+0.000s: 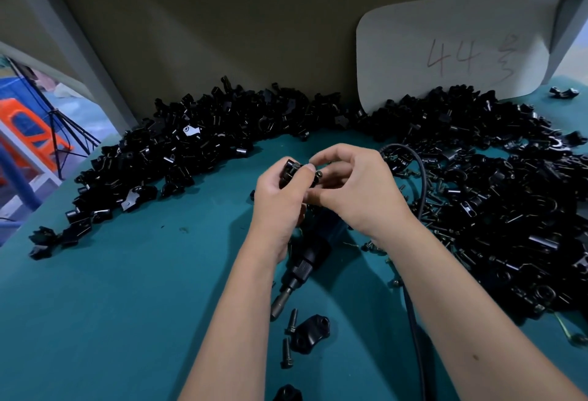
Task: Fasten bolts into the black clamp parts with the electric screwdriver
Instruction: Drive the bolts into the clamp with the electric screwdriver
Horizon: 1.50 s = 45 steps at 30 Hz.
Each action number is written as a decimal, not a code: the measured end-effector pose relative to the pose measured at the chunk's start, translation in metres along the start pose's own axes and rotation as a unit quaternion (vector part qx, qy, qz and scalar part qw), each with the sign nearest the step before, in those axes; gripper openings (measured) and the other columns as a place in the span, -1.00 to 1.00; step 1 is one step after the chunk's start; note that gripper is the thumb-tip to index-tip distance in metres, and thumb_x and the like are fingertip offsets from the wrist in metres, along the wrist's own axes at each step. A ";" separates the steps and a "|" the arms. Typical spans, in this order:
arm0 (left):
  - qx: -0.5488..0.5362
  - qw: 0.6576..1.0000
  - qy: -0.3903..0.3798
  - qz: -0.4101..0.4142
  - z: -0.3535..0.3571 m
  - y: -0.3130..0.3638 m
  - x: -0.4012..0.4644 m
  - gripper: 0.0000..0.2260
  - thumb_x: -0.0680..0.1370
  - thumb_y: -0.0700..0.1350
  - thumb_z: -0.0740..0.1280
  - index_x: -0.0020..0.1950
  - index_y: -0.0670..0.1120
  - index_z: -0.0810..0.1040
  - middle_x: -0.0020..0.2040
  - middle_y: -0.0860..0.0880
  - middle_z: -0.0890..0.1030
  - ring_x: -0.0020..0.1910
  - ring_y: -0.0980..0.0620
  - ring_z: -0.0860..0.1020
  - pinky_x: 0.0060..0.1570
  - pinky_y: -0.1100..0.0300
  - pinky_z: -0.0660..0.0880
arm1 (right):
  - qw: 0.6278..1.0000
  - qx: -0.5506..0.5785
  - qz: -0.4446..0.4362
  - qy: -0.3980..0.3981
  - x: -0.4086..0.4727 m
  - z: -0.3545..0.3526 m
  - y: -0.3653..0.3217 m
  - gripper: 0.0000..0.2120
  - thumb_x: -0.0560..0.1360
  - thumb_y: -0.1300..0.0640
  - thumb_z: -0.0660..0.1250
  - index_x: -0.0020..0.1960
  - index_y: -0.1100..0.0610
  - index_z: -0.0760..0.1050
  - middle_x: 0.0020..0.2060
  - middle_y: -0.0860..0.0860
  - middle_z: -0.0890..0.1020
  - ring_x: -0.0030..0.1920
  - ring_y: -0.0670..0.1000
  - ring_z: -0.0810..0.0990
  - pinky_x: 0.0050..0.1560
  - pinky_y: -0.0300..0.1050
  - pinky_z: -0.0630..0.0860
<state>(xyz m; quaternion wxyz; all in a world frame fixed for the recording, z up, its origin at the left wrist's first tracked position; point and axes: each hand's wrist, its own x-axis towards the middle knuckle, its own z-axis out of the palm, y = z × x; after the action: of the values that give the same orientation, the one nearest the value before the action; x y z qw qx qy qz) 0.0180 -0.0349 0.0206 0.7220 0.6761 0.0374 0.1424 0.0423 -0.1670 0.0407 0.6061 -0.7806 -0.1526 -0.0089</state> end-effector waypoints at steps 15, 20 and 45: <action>-0.211 0.957 0.054 -0.190 -0.016 0.000 0.009 -0.75 0.62 -0.03 0.23 -0.20 -0.03 0.25 -0.44 0.04 0.22 -0.57 0.13 0.10 -0.63 0.27 0.04 | 0.915 -0.351 0.142 0.139 -0.011 0.011 0.005 -0.21 0.41 -0.43 0.43 0.25 0.10 0.15 -0.15 0.08 0.46 -0.17 0.19 0.52 -0.22 -0.02 0.41; -0.227 0.951 0.051 -0.202 -0.017 0.001 0.008 -0.75 0.62 -0.03 0.22 -0.20 -0.02 0.25 -0.44 0.04 0.22 -0.56 0.13 0.09 -0.64 0.28 0.05 | 0.922 -0.309 0.179 0.151 -0.001 0.016 0.012 -0.20 0.33 -0.22 0.58 0.21 0.06 0.09 -0.18 0.04 0.47 -0.23 0.16 0.51 -0.25 -0.06 0.41; 0.024 0.979 -0.088 -0.184 -0.043 -0.002 0.010 -0.75 0.44 0.02 0.33 -0.21 0.00 0.25 -0.39 0.02 0.20 -0.51 0.08 0.11 -0.58 0.29 0.06 | 0.794 0.509 0.026 0.332 0.025 -0.033 -0.021 -0.66 0.55 0.09 0.51 0.22 0.12 0.44 -0.28 0.01 0.57 -0.39 -0.03 0.52 -0.26 -0.09 0.53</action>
<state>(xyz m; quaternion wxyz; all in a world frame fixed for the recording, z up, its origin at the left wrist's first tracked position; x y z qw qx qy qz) 0.0173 0.0094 0.0166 0.7200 0.6845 0.1009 -0.0535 0.0669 -0.1880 0.0746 0.9291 -0.3124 0.0965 -0.1729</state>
